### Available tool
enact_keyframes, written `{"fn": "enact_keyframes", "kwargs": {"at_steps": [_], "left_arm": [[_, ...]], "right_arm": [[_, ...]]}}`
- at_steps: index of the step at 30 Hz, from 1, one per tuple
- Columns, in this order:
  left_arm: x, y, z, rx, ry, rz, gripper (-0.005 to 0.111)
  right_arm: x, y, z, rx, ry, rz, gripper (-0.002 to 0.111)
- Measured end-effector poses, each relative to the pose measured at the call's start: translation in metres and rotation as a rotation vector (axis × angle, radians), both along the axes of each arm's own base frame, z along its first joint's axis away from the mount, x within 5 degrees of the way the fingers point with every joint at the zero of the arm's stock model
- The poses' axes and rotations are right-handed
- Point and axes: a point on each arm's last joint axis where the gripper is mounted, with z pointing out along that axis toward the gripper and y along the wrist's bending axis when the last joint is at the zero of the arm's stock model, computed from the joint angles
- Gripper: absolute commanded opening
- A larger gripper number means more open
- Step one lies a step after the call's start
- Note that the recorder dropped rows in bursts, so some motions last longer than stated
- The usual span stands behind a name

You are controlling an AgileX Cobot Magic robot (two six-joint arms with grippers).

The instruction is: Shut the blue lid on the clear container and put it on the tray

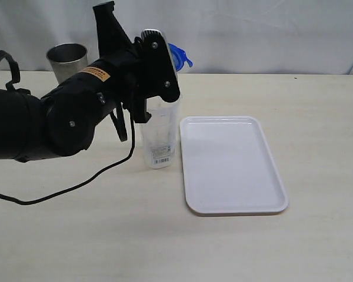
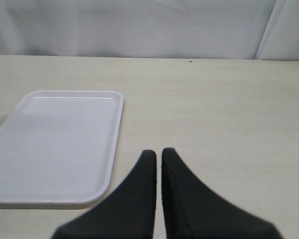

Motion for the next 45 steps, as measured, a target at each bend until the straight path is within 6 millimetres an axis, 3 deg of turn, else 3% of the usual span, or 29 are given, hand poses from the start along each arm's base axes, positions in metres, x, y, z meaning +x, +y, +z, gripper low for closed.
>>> {"fn": "enact_keyframes", "kwargs": {"at_steps": [45], "left_arm": [[-0.0080, -0.0002, -0.0003, 0.047, 0.052, 0.048, 0.000]], "right_arm": [[0.0000, 0.0000, 0.0000, 0.000, 0.000, 0.000, 0.004]]}}
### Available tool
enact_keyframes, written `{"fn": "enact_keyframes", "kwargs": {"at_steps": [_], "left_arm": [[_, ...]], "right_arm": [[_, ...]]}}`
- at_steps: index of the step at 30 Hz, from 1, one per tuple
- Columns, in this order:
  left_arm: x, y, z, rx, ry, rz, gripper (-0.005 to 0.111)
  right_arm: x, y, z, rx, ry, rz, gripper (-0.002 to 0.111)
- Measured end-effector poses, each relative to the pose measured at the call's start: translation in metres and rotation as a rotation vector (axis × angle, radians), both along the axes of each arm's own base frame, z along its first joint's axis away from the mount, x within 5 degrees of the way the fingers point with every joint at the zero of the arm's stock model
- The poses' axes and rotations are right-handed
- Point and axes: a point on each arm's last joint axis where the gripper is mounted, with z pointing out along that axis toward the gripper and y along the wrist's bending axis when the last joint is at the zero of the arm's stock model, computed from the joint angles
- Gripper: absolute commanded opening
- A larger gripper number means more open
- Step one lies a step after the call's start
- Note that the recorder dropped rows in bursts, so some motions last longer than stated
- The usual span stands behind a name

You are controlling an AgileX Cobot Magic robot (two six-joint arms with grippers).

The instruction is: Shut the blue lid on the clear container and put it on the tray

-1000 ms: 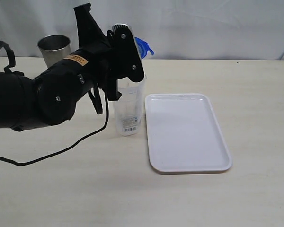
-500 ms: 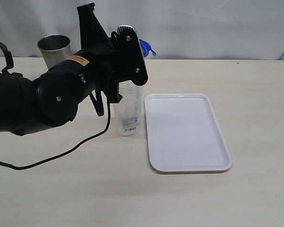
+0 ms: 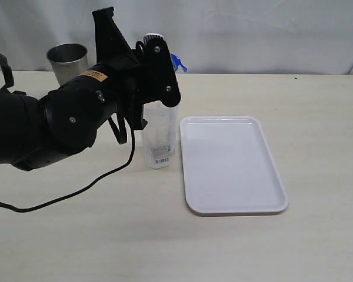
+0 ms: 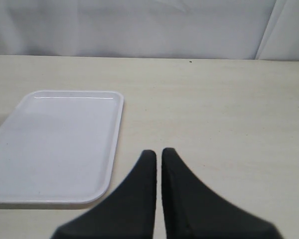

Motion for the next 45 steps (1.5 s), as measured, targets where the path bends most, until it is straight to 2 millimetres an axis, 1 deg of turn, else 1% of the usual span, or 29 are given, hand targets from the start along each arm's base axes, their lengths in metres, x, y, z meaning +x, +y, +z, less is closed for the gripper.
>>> {"fn": "enact_keyframes", "kwargs": {"at_steps": [8, 14, 17, 26, 32, 45], "left_arm": [[0.000, 0.001, -0.001, -0.003, 0.003, 0.008, 0.000], [-0.005, 0.009, -0.013, 0.041, 0.001, 0.020, 0.000], [-0.006, 0.010, -0.014, 0.047, -0.005, 0.024, 0.000], [-0.005, 0.012, -0.010, 0.037, -0.044, 0.045, 0.000], [-0.005, 0.009, -0.008, -0.005, -0.059, 0.020, 0.000], [-0.006, 0.006, -0.007, -0.013, -0.072, -0.005, 0.000]], "right_arm": [[0.000, 0.000, 0.000, 0.000, 0.000, 0.000, 0.004], [0.000, 0.000, 0.000, 0.000, 0.000, 0.000, 0.004], [0.000, 0.000, 0.000, 0.000, 0.000, 0.000, 0.004], [0.000, 0.000, 0.000, 0.000, 0.000, 0.000, 0.004], [0.000, 0.000, 0.000, 0.000, 0.000, 0.000, 0.004], [0.000, 0.000, 0.000, 0.000, 0.000, 0.000, 0.004]]}}
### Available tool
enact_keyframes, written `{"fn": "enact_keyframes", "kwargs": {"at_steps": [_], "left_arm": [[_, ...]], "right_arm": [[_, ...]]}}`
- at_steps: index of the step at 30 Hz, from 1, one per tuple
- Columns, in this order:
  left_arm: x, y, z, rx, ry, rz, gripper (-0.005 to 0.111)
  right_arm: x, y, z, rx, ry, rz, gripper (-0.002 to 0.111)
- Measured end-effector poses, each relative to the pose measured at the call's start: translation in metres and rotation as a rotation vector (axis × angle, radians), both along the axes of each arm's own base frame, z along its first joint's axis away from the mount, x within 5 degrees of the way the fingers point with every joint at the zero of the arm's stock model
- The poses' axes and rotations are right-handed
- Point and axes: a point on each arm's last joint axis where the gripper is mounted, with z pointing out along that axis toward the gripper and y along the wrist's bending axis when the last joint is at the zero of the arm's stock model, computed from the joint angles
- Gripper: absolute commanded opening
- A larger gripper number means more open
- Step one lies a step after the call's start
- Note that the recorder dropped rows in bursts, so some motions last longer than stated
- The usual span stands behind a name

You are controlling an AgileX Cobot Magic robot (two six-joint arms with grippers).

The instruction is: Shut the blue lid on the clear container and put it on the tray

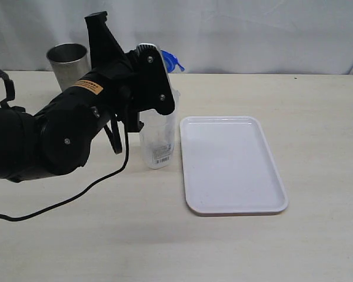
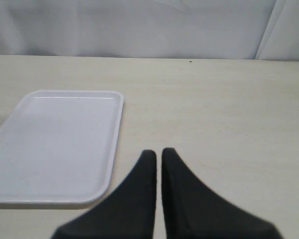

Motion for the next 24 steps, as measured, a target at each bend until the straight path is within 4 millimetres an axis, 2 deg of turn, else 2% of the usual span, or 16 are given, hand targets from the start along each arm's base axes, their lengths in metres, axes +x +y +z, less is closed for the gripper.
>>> {"fn": "enact_keyframes", "kwargs": {"at_steps": [8, 16, 24], "left_arm": [[0.000, 0.002, -0.002, -0.018, 0.017, 0.022, 0.000], [-0.014, -0.010, -0.002, 0.010, -0.020, -0.015, 0.000], [-0.017, -0.007, -0.008, 0.015, 0.007, 0.011, 0.000]], "right_arm": [[0.000, 0.000, 0.000, 0.000, 0.000, 0.000, 0.004], [0.000, 0.000, 0.000, 0.000, 0.000, 0.000, 0.004], [0.000, 0.000, 0.000, 0.000, 0.000, 0.000, 0.004]]}}
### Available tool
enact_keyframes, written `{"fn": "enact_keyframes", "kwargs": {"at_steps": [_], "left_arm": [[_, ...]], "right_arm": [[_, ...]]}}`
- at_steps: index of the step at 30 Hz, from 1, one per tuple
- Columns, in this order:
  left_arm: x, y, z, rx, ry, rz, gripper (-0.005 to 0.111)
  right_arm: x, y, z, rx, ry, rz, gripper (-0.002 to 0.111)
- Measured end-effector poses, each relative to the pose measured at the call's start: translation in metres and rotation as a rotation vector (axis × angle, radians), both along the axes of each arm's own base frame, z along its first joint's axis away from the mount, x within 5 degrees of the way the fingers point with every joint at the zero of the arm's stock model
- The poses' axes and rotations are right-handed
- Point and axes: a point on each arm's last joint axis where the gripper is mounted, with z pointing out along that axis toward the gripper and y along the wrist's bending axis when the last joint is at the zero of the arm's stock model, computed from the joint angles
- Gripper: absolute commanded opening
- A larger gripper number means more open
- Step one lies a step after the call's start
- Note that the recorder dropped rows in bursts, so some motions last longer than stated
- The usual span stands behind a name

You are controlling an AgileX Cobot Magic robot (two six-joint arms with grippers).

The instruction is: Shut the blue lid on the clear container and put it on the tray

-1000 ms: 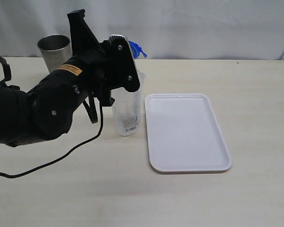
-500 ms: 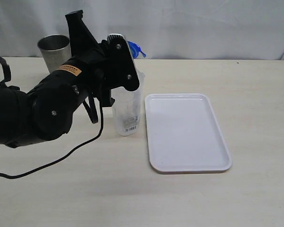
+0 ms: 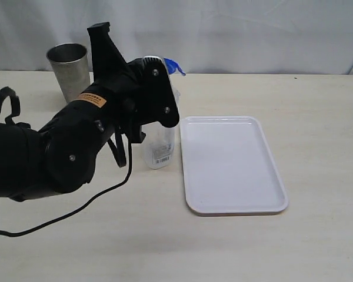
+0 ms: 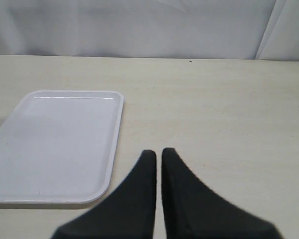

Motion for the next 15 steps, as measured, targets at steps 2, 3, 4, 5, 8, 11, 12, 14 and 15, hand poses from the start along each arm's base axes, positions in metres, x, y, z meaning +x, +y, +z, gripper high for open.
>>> {"fn": "enact_keyframes", "kwargs": {"at_steps": [2, 3, 4, 5, 8, 11, 12, 14, 15], "left_arm": [[-0.003, 0.000, -0.004, 0.012, 0.007, -0.004, 0.000], [-0.006, 0.000, -0.005, 0.021, 0.008, -0.010, 0.000], [-0.007, 0.000, -0.007, 0.028, 0.007, -0.010, 0.000], [-0.008, 0.000, -0.008, 0.031, 0.005, -0.011, 0.000], [-0.010, 0.000, -0.009, 0.038, -0.008, -0.008, 0.000], [-0.011, 0.000, -0.009, 0.041, -0.009, -0.011, 0.000], [-0.012, 0.000, -0.009, 0.041, -0.009, -0.013, 0.000], [-0.012, 0.000, -0.009, 0.043, -0.009, -0.014, 0.000], [-0.012, -0.001, -0.009, 0.043, -0.007, -0.015, 0.000]], "right_arm": [[0.000, 0.000, 0.000, 0.000, 0.000, 0.000, 0.004], [0.000, 0.000, 0.000, 0.000, 0.000, 0.000, 0.004], [0.000, 0.000, 0.000, 0.000, 0.000, 0.000, 0.004], [0.000, 0.000, 0.000, 0.000, 0.000, 0.000, 0.004], [0.000, 0.000, 0.000, 0.002, 0.000, 0.000, 0.004], [0.000, 0.000, 0.000, 0.002, 0.000, 0.000, 0.004], [0.000, 0.000, 0.000, 0.002, 0.000, 0.000, 0.004], [0.000, 0.000, 0.000, 0.002, 0.000, 0.000, 0.004], [0.000, 0.000, 0.000, 0.002, 0.000, 0.000, 0.004]]}}
